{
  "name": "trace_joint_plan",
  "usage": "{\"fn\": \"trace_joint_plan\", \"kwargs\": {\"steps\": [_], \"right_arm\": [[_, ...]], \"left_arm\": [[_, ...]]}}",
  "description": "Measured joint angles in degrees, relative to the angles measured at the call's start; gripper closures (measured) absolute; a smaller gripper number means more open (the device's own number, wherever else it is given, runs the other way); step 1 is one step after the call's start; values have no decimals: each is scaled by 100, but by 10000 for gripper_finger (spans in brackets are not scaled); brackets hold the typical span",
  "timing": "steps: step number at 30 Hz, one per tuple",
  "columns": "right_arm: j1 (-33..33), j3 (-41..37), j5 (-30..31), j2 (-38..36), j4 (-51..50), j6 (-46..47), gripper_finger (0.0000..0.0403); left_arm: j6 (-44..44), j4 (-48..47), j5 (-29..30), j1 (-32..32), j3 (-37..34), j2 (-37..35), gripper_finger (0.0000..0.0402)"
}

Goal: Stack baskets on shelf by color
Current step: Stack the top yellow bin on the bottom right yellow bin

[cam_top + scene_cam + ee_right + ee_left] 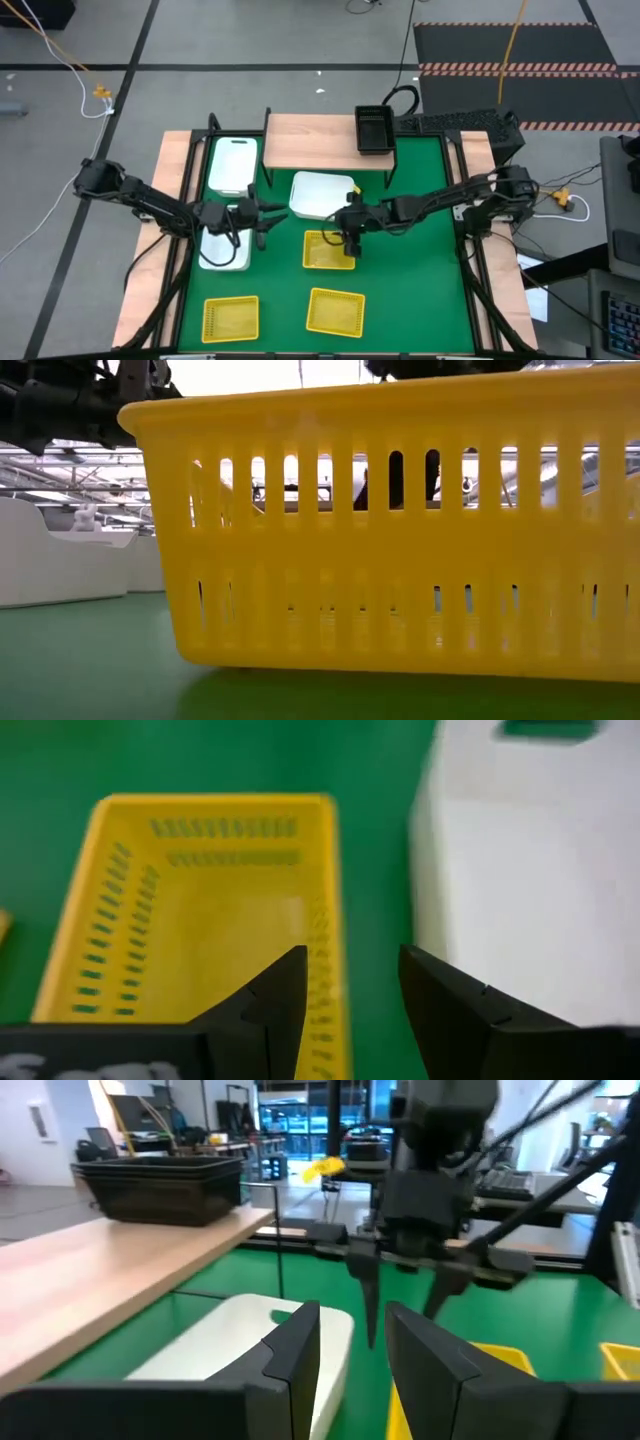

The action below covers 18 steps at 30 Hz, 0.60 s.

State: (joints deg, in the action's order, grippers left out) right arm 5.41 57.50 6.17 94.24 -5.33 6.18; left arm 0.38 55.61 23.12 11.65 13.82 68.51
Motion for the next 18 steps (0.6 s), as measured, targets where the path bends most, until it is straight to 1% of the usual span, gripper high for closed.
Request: {"fn": "trace_joint_plan", "kwargs": {"steps": [3, 8, 11, 13, 15, 18], "right_arm": [[-15, 107, -168, 230, -136, 55, 248], [-20, 178, -183, 551, -117, 115, 248], [-26, 178, -180, 668, -171, 129, 258], [-26, 178, -181, 674, -257, 113, 273], [-26, 178, -181, 642, -354, 57, 298], [-26, 178, -185, 463, -482, -61, 357]], "left_arm": [[44, 39, 0, -94, 0, -2, 284], [105, 27, -52, -113, 0, -2, 284], [105, 39, -55, -114, 0, -2, 284], [103, 40, -55, -113, 0, -2, 284], [103, 24, -55, -114, 0, -2, 284], [83, 19, -57, -114, 0, -2, 284]]}}
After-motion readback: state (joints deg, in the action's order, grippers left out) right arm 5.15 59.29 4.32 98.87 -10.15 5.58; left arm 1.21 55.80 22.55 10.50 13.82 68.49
